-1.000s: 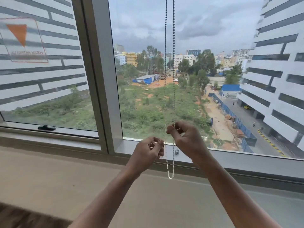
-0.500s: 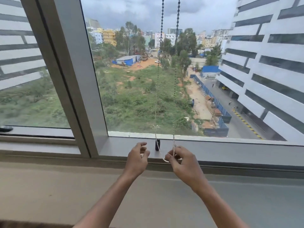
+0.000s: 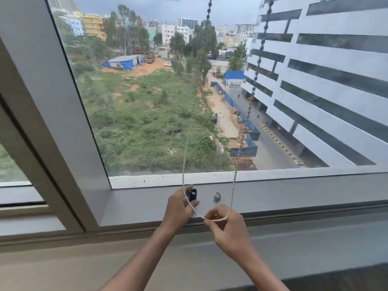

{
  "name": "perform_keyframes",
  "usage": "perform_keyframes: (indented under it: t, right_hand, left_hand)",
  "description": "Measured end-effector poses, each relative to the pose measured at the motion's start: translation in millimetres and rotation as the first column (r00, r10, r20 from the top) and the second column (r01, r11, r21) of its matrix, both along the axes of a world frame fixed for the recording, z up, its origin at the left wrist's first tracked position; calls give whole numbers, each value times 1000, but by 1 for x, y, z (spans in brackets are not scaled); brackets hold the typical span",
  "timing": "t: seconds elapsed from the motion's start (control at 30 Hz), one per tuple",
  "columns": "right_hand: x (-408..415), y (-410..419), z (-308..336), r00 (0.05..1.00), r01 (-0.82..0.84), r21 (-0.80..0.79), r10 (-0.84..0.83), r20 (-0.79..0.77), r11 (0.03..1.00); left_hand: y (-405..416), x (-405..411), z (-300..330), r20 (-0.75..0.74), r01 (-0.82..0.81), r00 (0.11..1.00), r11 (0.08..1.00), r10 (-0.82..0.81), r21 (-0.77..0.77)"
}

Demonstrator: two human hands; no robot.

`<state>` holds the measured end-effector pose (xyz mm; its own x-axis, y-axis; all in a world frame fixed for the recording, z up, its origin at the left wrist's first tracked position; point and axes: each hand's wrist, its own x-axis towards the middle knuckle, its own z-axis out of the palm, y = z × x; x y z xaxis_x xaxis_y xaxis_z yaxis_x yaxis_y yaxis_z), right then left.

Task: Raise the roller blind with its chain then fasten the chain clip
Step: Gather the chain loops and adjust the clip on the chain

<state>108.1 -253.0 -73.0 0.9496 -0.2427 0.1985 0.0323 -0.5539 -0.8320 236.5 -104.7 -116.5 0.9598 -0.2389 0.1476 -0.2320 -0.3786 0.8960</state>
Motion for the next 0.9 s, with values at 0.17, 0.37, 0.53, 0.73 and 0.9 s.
perform_keyframes:
  t: [0.17, 0.37, 0.53, 0.73, 0.9]
  right_hand:
    - [2, 1, -6, 999, 48, 15, -49, 10, 999]
    - [-1, 7, -12, 995, 92, 48, -94, 38, 995]
    - [-11, 12, -15, 995, 78, 107, -83, 47, 991]
    - [-29, 24, -12, 995, 43, 189, -59, 82, 981]
    - [-53, 37, -8, 991, -9, 230, -23, 135, 973]
  left_hand:
    - [-3, 7, -7, 30, 4, 1000, 998, -3, -56]
    - [1, -4, -11, 53, -18, 998, 991, 25, -136]
    - [11, -32, -19, 45, -50, 997, 969, 63, -242]
    - [23, -84, -21, 158, -101, 977, 960, 145, -260]
    - [27, -131, -17, 121, -189, 964, 927, 239, -325]
